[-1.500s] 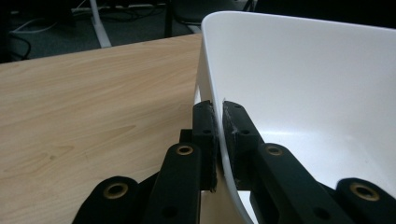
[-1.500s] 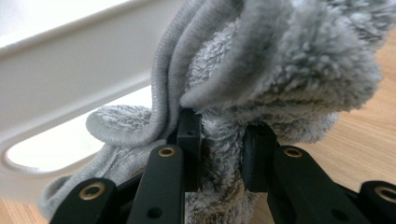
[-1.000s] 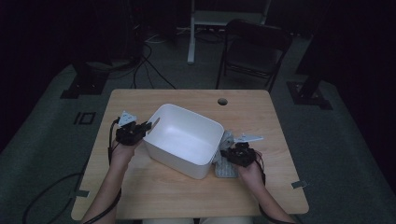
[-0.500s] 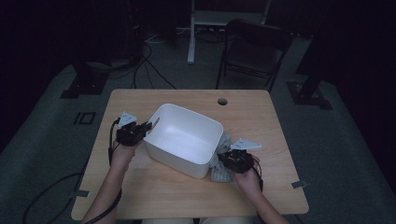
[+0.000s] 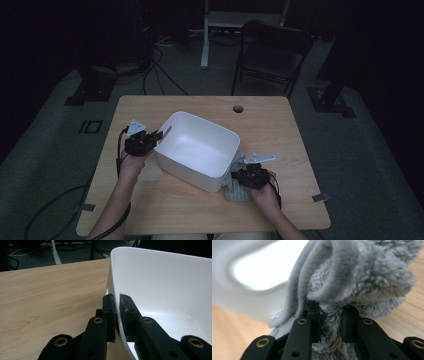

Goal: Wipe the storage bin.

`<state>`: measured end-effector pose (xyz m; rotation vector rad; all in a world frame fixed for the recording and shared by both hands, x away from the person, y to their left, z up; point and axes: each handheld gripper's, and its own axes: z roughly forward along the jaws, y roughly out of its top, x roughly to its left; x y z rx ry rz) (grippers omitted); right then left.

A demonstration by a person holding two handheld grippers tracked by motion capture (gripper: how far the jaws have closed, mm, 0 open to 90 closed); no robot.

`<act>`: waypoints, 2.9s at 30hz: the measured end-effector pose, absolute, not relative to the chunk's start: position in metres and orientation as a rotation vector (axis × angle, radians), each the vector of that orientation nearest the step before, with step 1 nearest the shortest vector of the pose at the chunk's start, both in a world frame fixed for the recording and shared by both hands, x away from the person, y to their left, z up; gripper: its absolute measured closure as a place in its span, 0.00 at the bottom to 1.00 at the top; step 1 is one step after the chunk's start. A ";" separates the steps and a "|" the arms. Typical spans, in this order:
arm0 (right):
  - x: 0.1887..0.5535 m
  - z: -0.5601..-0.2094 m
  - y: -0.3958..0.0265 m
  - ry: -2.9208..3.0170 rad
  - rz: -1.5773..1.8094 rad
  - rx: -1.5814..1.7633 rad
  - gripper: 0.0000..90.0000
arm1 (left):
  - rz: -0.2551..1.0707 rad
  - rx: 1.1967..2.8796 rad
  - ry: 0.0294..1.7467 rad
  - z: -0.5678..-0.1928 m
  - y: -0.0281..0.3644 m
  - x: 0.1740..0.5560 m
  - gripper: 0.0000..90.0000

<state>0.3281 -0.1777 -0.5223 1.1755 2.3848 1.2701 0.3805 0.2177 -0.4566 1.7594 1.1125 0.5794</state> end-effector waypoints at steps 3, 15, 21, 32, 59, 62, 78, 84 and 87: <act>0.322 -0.517 -0.181 2.389 1.346 1.177 0.82 | 0.593 1.767 1.113 -0.456 0.216 0.380 0.93; 0.337 -0.535 -0.174 2.407 1.230 1.210 0.82 | 0.587 1.728 1.135 -0.458 0.216 0.379 0.92; 0.320 -0.499 -0.186 2.394 1.323 1.130 0.82 | 0.601 1.722 1.150 -0.458 0.215 0.379 0.92; 0.271 -0.466 -0.166 2.294 1.526 0.953 0.80 | 0.584 1.725 1.133 -0.458 0.218 0.379 0.92; 0.305 -0.511 -0.168 2.415 1.315 1.133 0.80 | 0.608 1.746 1.140 -0.457 0.215 0.379 0.91; 0.297 -0.487 -0.177 2.336 1.427 1.066 0.80 | 0.609 1.746 1.142 -0.457 0.215 0.379 0.91; 0.309 -0.480 -0.184 2.298 1.511 1.074 0.80 | 0.599 1.748 1.112 -0.458 0.215 0.380 0.89; 0.307 -0.457 -0.192 2.176 1.552 1.031 0.80 | 0.599 1.750 1.107 -0.458 0.214 0.380 0.89; 0.311 -0.457 -0.191 2.176 1.558 1.045 0.80 | 0.604 1.762 1.096 -0.458 0.212 0.379 0.89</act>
